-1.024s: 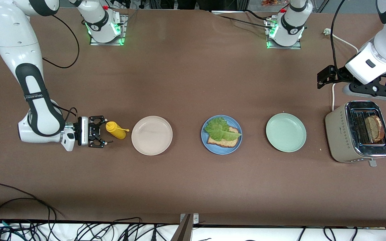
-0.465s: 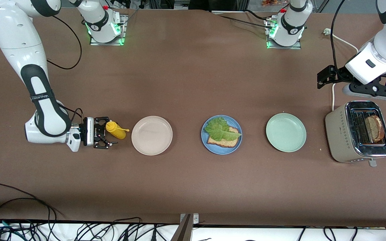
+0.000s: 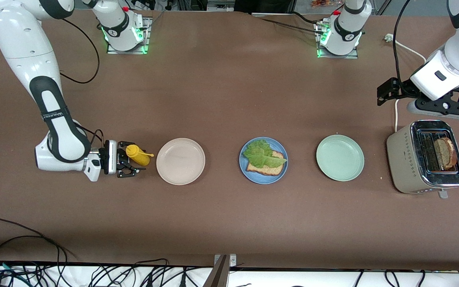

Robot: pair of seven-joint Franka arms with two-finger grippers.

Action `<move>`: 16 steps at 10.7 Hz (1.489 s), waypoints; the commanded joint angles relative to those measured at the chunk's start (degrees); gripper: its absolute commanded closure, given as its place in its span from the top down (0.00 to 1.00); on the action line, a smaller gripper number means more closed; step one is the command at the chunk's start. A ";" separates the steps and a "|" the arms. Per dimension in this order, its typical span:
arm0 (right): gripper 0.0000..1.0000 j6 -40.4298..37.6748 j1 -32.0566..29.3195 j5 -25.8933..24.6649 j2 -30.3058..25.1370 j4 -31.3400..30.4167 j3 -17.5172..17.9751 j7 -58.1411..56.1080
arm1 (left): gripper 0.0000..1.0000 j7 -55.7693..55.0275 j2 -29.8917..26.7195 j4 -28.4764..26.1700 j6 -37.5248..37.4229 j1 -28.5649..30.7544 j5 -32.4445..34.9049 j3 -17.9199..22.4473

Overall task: Make sandwich in blue plate with both arms
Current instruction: 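Lift the yellow bottle and carry it over the blue plate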

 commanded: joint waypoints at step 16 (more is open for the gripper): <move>0.00 3.50 35.93 -32.32 -14.58 3.39 -16.08 53.98 | 1.00 -0.20 0.43 1.63 -1.17 0.12 0.74 -0.10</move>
